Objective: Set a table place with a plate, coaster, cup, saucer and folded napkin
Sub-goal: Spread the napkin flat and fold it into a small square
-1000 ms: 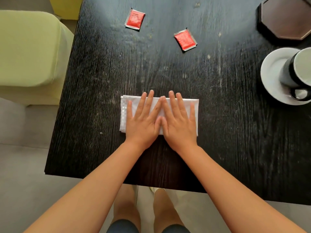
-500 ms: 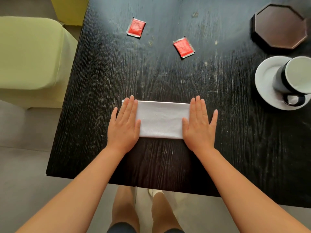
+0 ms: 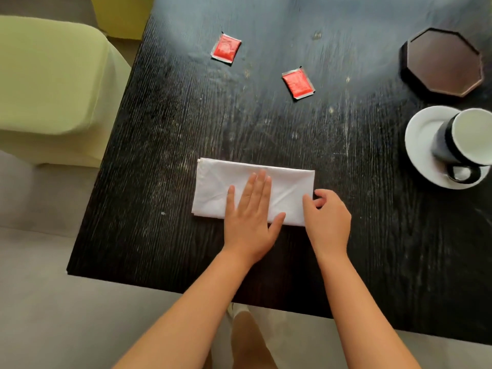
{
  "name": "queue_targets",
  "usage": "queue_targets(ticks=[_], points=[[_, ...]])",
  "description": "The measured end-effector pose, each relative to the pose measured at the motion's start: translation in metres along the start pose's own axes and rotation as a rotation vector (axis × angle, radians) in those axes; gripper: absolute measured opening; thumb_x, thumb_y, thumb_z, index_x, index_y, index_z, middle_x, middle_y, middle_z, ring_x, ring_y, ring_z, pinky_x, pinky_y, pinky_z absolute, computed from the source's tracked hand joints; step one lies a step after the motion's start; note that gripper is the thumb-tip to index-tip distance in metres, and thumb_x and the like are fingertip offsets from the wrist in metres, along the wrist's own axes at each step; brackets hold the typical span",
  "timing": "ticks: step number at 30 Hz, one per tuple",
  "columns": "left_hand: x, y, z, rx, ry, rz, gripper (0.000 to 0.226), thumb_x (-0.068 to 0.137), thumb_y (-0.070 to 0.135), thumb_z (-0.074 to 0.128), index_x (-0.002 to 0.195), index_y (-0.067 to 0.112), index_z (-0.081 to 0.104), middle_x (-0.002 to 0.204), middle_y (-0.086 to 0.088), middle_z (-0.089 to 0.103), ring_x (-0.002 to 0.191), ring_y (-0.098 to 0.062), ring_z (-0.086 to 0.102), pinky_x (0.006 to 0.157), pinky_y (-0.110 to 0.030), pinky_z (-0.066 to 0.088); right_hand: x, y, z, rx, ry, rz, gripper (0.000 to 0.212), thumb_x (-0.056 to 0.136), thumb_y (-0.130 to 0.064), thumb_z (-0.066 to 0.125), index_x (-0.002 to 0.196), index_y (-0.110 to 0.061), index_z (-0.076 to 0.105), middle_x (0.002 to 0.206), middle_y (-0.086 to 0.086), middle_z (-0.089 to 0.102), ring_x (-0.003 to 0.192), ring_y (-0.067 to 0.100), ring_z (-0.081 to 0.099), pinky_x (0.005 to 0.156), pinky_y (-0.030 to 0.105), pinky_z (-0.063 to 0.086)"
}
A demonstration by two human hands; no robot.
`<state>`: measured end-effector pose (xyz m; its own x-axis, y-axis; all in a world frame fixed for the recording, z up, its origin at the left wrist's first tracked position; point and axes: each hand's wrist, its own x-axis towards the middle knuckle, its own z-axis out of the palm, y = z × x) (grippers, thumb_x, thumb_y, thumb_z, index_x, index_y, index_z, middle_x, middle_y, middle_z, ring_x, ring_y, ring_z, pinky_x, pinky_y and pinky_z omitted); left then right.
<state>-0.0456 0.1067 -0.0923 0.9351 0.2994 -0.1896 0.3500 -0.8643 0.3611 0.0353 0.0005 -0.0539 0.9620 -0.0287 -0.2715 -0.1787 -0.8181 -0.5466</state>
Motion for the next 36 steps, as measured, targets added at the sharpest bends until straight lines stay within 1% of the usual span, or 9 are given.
queue_targets(ticks=[4, 10, 17, 20, 24, 28, 31, 34, 36], points=[[0.002, 0.0, 0.007, 0.016, 0.002, -0.028, 0.071, 0.089, 0.052, 0.013, 0.148, 0.017, -0.001, 0.155, 0.002, -0.01, 0.144, -0.015, -0.009, 0.116, -0.045, -0.009, 0.011, -0.006, -0.001, 0.066, -0.113, 0.093, 0.017, 0.083, -0.023, 0.053, 0.083, -0.01, 0.065, 0.08, 0.003, 0.064, 0.081, 0.022, 0.061, 0.062, 0.03, 0.043], [0.002, 0.001, 0.001, -0.002, 0.021, -0.084, 0.066, 0.089, 0.053, 0.012, 0.147, 0.024, 0.0, 0.154, 0.003, -0.009, 0.145, -0.018, -0.008, 0.112, -0.051, -0.016, 0.005, -0.014, -0.008, 0.21, -0.177, 0.121, 0.011, 0.079, -0.018, 0.054, 0.083, -0.012, 0.063, 0.081, 0.0, 0.063, 0.078, 0.018, 0.059, 0.064, 0.03, 0.044], [0.004, -0.003, -0.013, -0.35, -0.01, -0.115, 0.074, 0.083, 0.061, -0.005, 0.147, 0.024, -0.003, 0.158, 0.011, 0.0, 0.141, 0.0, -0.015, 0.11, -0.034, -0.026, -0.008, -0.043, -0.027, 0.458, -0.246, 0.008, 0.003, 0.08, -0.018, 0.065, 0.081, -0.019, 0.067, 0.075, -0.007, 0.069, 0.068, -0.002, 0.063, 0.062, 0.016, 0.047], [0.003, -0.001, -0.043, -1.065, 0.044, -0.377, 0.069, 0.087, 0.066, 0.012, 0.133, 0.028, 0.048, 0.139, 0.016, 0.046, 0.138, -0.004, 0.03, 0.119, -0.034, 0.007, -0.018, -0.062, -0.022, 0.499, -0.269, -0.043, 0.004, 0.078, -0.018, 0.07, 0.08, -0.021, 0.067, 0.076, -0.008, 0.071, 0.072, -0.001, 0.065, 0.067, 0.016, 0.05], [0.007, -0.02, -0.083, -1.489, -0.075, -0.591, 0.066, 0.091, 0.061, 0.021, 0.109, 0.019, 0.068, 0.102, 0.0, 0.074, 0.101, -0.009, 0.066, 0.085, -0.03, 0.052, -0.034, -0.083, -0.004, 0.489, -0.306, -0.088, 0.005, 0.076, -0.022, 0.07, 0.08, -0.02, 0.069, 0.077, -0.006, 0.072, 0.076, 0.003, 0.069, 0.074, 0.023, 0.054], [0.008, -0.04, -0.105, -1.33, -0.059, -0.558, 0.026, 0.09, 0.032, 0.052, 0.077, 0.023, 0.073, 0.075, 0.003, 0.073, 0.072, -0.009, 0.07, 0.053, -0.02, 0.053, -0.045, -0.093, 0.017, 0.551, -0.471, -0.064, 0.022, 0.088, -0.011, 0.05, 0.1, -0.019, 0.066, 0.093, -0.002, 0.073, 0.08, 0.008, 0.07, 0.074, 0.023, 0.052], [0.01, -0.058, -0.109, -1.124, -0.051, -0.507, 0.024, 0.082, 0.003, 0.053, 0.082, 0.02, 0.071, 0.08, -0.006, 0.074, 0.075, -0.015, 0.07, 0.066, -0.035, 0.059, -0.05, -0.091, 0.021, 0.598, -0.488, -0.088, 0.038, 0.088, 0.001, 0.037, 0.109, -0.021, 0.06, 0.105, -0.002, 0.069, 0.09, 0.008, 0.068, 0.079, 0.023, 0.051], [0.011, -0.074, -0.108, -0.84, -0.01, -0.404, 0.036, 0.079, -0.001, 0.047, 0.094, 0.022, 0.07, 0.085, -0.004, 0.074, 0.084, -0.021, 0.07, 0.078, -0.039, 0.054, -0.049, -0.078, 0.026, 0.272, -0.218, -0.308, 0.045, 0.085, 0.005, 0.044, 0.123, -0.017, 0.057, 0.123, 0.002, 0.064, 0.114, 0.015, 0.059, 0.098, 0.033, 0.046], [0.008, -0.08, -0.103, -0.67, 0.034, -0.36, 0.033, 0.08, 0.003, 0.047, 0.092, 0.025, 0.068, 0.08, 0.001, 0.071, 0.076, -0.014, 0.066, 0.074, -0.027, 0.051, -0.047, -0.07, 0.032, 0.006, -0.069, -0.512, 0.049, 0.087, 0.0, 0.051, 0.134, -0.012, 0.047, 0.141, 0.005, 0.049, 0.136, 0.02, 0.039, 0.111, 0.04, 0.033]])
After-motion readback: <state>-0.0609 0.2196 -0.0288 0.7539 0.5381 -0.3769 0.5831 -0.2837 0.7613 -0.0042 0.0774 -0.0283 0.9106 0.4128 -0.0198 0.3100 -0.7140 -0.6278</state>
